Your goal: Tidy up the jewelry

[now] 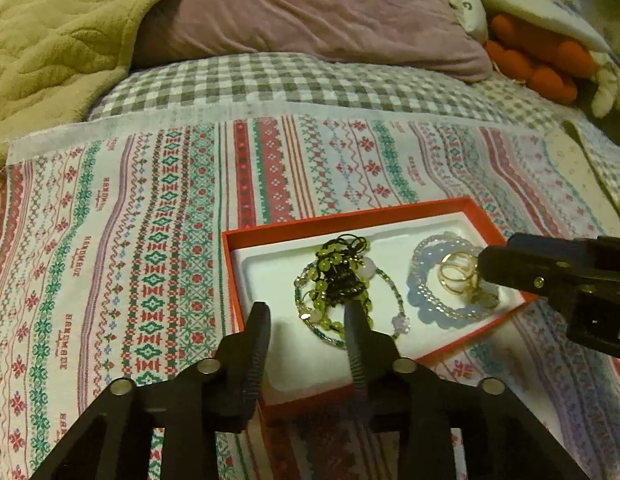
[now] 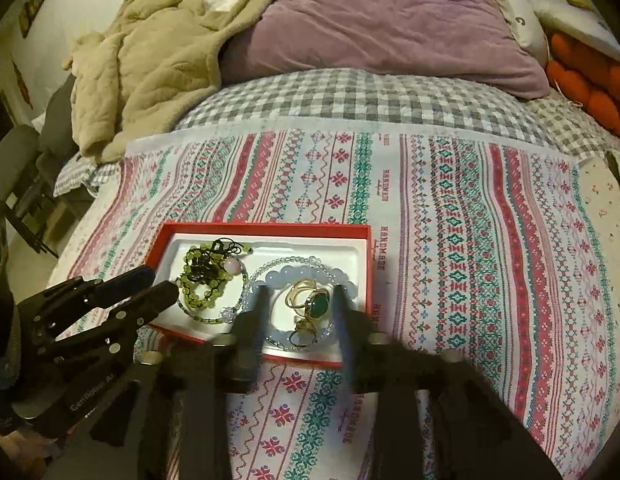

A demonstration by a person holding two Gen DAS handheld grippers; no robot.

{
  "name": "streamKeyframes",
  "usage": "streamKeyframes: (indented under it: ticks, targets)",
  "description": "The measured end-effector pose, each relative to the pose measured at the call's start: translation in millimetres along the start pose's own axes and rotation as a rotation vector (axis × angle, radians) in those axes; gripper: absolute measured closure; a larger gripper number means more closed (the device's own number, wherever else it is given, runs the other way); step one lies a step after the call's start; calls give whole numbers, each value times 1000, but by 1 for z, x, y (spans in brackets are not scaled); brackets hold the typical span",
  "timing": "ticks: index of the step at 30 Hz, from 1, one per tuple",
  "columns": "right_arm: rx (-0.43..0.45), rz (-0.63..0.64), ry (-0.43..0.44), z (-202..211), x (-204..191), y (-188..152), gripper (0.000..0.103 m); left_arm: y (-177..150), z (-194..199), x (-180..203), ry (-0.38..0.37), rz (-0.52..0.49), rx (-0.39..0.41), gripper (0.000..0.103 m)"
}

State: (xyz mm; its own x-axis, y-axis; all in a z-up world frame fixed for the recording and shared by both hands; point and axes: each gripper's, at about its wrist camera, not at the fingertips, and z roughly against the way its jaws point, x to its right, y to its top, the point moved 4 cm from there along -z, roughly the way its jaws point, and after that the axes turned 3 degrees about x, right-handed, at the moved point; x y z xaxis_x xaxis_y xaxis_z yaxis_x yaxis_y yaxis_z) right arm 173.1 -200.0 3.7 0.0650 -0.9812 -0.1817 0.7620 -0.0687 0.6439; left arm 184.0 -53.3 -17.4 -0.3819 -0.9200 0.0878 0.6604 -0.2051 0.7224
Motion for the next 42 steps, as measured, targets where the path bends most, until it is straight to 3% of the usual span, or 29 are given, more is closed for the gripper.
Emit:
streamKeyframes:
  ticks: [6, 9, 18, 20, 22, 31, 42]
  targets:
    - [11, -23, -5, 17, 6, -3, 57, -3, 24, 3, -9, -6, 23, 35]
    - [13, -30, -34, 28, 10, -10, 49, -7, 33, 3, 1, -11, 19, 22]
    - [-40, -49, -151, 53, 13, -44, 47, -42, 45, -2, 117, 20, -115, 1]
    - [-42, -34, -181, 57, 11, -52, 32, -51, 47, -2, 135, 31, -133, 1]
    - [-41, -23, -210, 61, 8, -59, 26, -58, 48, -1, 151, 34, -152, 1]
    - [-145, -19, -239, 54, 1, -96, 24, -77, 52, 0, 189, 59, -181, 1]
    - [-175, -27, -249, 44, 1, -102, 24, -80, 50, 5, 184, 54, -183, 1]
